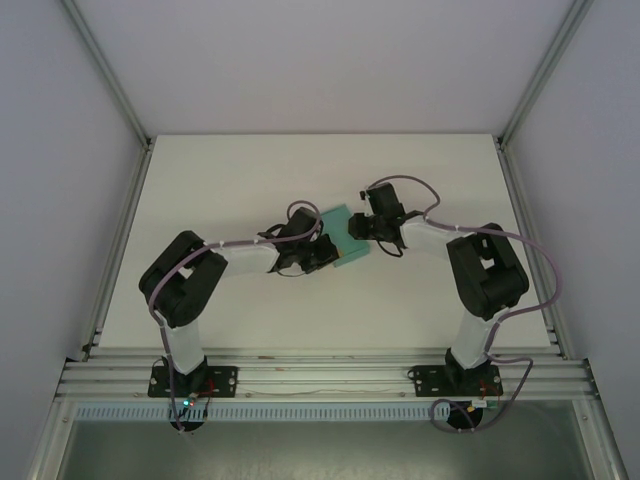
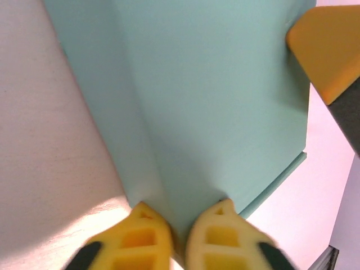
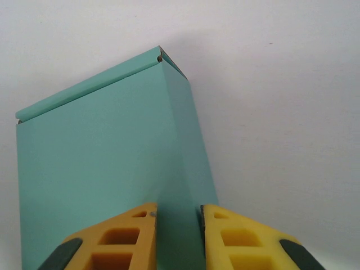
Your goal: Assemble paper box
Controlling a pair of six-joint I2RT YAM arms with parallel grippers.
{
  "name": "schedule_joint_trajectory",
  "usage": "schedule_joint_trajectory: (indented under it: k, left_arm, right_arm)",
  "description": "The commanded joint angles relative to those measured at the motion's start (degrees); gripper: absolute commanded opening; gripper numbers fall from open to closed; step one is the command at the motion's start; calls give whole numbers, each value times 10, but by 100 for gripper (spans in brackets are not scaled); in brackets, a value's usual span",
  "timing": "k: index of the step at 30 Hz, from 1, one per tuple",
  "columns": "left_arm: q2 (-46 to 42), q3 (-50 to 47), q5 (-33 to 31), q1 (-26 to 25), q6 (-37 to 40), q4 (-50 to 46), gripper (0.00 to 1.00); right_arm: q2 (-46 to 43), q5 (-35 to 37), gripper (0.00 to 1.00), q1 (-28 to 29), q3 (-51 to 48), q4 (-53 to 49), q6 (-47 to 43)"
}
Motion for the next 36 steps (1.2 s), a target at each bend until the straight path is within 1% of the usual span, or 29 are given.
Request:
schedule_joint_trajectory:
  k: [1,6,7,9,10,14,16,20,22,24,27,28,30,32,33,35,36]
  left_arm:
    - [53,-7,-32,-9,5,-18,0]
    - [52,-2,-36,-9,13,-27,0]
    - [51,-1,-35,-9,14,-27,3]
    - [45,-2,-39,-9,19,-34,12]
    - [43,-1,-42,-9,22,-37,14]
    - [13,-1,-56,-9,35,-54,34]
    - [-2,-1,-63,-9,44,-64,36]
    - [-36,-1,-79,-9,59,-78,52]
    - [-57,-1,-84,-9,71,-80,65]
    - [-80,4,-98,-8,86,-95,74]
    - [-118,14,-127,-8,115,-123,82]
    - [-133,15,-136,-6,125,-129,86]
    - [-170,13,-153,3,146,-141,100]
    - [-211,7,-176,22,163,-158,100]
    - [-237,3,-197,36,169,-173,100]
    - [-288,-7,-245,64,191,-201,100]
    - [-317,-13,-280,80,208,-218,100]
  right_arm:
    - [37,-11,20,19,-33,-100,6]
    - [36,-1,20,19,-24,-115,-5]
    - [36,3,20,19,-21,-118,-7]
    - [36,11,20,19,-11,-128,-13]
    - [36,16,21,19,-7,-133,-15]
    - [34,35,24,14,14,-151,-23]
    - [29,39,27,11,27,-161,-27]
    - [16,47,31,6,55,-185,-40]
    - [7,47,37,6,72,-195,-47]
    - [0,46,41,4,90,-203,-52]
    - [-11,47,52,1,115,-214,-57]
    - [-15,54,56,0,123,-218,-56]
    - [-29,57,64,-1,135,-223,-60]
    - [-49,61,73,-2,138,-221,-62]
    - [-64,64,77,-3,135,-215,-63]
    - [-100,93,84,-5,123,-205,-63]
    - [-123,125,96,-7,110,-200,-58]
